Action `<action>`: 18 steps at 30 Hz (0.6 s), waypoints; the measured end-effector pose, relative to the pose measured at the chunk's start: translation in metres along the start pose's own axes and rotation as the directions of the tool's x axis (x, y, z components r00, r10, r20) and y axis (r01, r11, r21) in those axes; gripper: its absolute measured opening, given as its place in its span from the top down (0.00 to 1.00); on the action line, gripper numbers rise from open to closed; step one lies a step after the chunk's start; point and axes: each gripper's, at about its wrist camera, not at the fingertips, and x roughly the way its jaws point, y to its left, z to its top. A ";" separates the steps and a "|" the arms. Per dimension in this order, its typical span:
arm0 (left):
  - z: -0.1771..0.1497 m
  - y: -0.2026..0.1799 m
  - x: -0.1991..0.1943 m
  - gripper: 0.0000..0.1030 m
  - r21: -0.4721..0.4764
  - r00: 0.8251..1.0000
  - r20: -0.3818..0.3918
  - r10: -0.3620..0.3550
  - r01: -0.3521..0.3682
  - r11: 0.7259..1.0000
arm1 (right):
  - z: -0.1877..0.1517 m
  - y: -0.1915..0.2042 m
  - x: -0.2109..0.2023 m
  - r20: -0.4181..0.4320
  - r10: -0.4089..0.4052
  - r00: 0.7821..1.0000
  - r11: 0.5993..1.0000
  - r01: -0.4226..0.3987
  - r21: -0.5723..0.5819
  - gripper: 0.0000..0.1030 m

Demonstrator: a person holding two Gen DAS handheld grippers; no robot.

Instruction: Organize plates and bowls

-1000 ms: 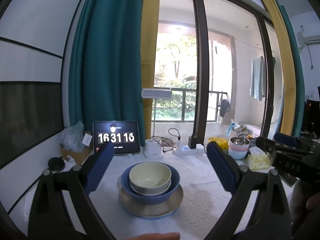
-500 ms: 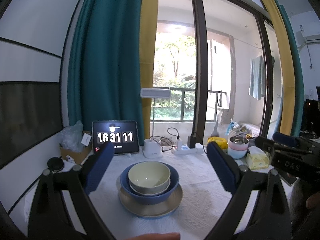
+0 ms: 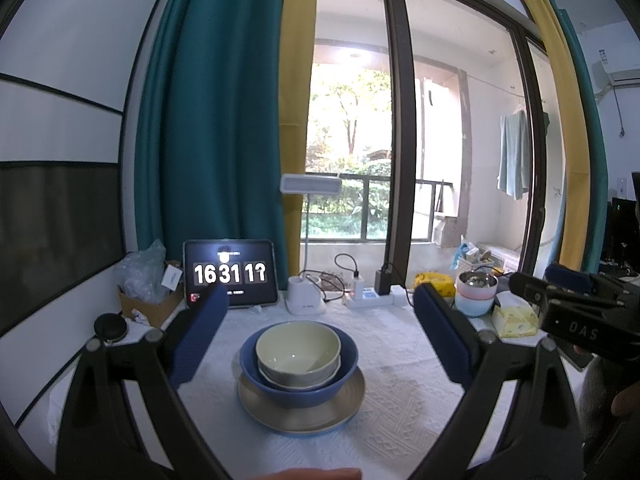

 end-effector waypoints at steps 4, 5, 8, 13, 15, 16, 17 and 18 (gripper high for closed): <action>0.000 0.000 0.000 0.08 -0.001 1.000 -0.001 -0.001 0.001 1.000 | 0.000 0.000 0.000 -0.001 -0.001 1.000 1.000 0.001 0.000 0.33; 0.000 0.000 0.000 0.08 0.000 1.000 -0.001 -0.001 0.001 1.000 | 0.000 0.000 0.000 -0.002 0.000 1.000 1.000 0.000 0.001 0.33; 0.000 0.000 0.000 0.08 0.000 1.000 -0.001 -0.001 0.001 1.000 | -0.001 0.000 0.001 -0.002 0.000 1.000 1.000 0.000 0.001 0.33; 0.000 0.000 0.000 0.08 0.000 1.000 -0.001 -0.001 0.001 1.000 | -0.001 0.000 0.001 -0.003 0.000 1.000 1.000 0.000 0.001 0.33; 0.000 0.000 0.000 0.08 -0.001 1.000 -0.001 -0.001 0.001 1.000 | 0.000 0.000 0.001 -0.003 0.000 1.000 1.000 0.000 0.001 0.33; 0.001 0.000 0.000 0.08 -0.001 1.000 -0.001 -0.001 0.001 1.000 | -0.001 0.000 0.001 -0.003 0.000 1.000 1.000 0.000 0.001 0.33; 0.001 0.000 0.000 0.08 -0.001 1.000 -0.001 0.000 0.000 1.000 | 0.000 -0.001 0.002 -0.002 0.000 1.000 1.000 0.000 0.000 0.33; 0.000 0.000 0.000 0.08 -0.001 1.000 -0.001 0.000 0.000 1.000 | 0.000 -0.001 0.001 -0.003 0.000 1.000 1.000 0.000 0.001 0.33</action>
